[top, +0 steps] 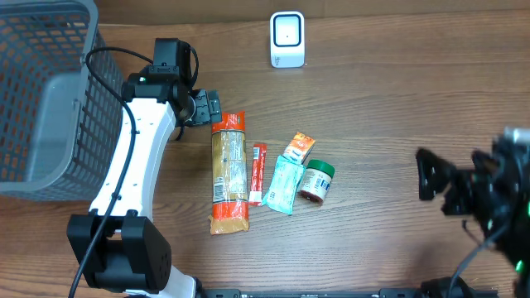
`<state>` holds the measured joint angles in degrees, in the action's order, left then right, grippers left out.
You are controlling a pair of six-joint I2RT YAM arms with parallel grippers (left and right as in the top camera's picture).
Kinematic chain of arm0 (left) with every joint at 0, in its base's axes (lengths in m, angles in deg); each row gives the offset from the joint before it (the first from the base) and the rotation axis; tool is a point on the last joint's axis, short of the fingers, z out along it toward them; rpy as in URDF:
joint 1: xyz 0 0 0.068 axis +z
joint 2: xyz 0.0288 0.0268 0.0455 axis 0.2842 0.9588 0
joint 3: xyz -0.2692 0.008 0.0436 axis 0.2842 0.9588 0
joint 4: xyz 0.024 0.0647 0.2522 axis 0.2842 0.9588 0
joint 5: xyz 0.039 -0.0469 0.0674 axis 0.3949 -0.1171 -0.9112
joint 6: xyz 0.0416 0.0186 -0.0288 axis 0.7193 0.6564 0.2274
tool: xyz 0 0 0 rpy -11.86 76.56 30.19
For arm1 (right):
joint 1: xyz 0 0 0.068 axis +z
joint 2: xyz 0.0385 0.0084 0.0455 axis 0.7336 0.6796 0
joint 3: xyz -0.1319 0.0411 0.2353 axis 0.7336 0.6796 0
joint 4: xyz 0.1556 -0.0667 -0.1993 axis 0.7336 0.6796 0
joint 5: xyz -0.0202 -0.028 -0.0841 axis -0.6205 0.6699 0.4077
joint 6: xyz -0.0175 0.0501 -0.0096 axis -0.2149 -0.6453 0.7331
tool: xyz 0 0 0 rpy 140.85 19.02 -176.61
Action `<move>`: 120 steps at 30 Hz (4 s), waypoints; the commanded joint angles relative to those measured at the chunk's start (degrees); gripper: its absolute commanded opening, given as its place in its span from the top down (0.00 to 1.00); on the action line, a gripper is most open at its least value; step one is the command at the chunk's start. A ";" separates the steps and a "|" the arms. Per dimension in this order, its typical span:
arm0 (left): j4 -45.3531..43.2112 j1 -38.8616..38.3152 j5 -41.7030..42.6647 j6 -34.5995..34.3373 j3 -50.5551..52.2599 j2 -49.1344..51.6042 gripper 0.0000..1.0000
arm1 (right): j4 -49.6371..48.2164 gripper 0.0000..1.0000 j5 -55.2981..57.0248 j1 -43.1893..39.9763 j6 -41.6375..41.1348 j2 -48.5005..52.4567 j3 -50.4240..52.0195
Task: Scan the item barcode
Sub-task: 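Move the right gripper from rest toward the green-lidded jar, then grasp the green-lidded jar from above with the right gripper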
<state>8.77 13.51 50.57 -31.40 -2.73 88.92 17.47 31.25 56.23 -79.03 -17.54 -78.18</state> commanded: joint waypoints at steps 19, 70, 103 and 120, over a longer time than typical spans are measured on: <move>0.02 -0.02 -0.61 0.26 -0.87 -0.70 0.00 | 21.51 0.04 -27.26 0.02 -6.73 45.81 -23.17; 0.02 -0.02 -0.61 0.26 -0.87 -0.70 0.00 | -12.83 0.05 -13.29 17.16 -21.97 62.31 1.16; 0.02 -0.02 -0.61 0.26 -0.87 -0.70 0.00 | -13.94 0.23 -10.80 18.40 -26.97 62.36 3.67; 0.02 -0.02 -0.61 0.26 -0.87 -0.70 0.00 | -10.64 0.41 -7.58 17.62 -23.67 58.12 -0.66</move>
<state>8.79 13.51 50.59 -31.40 -2.73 88.92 6.74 21.17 74.24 -103.81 44.47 -76.16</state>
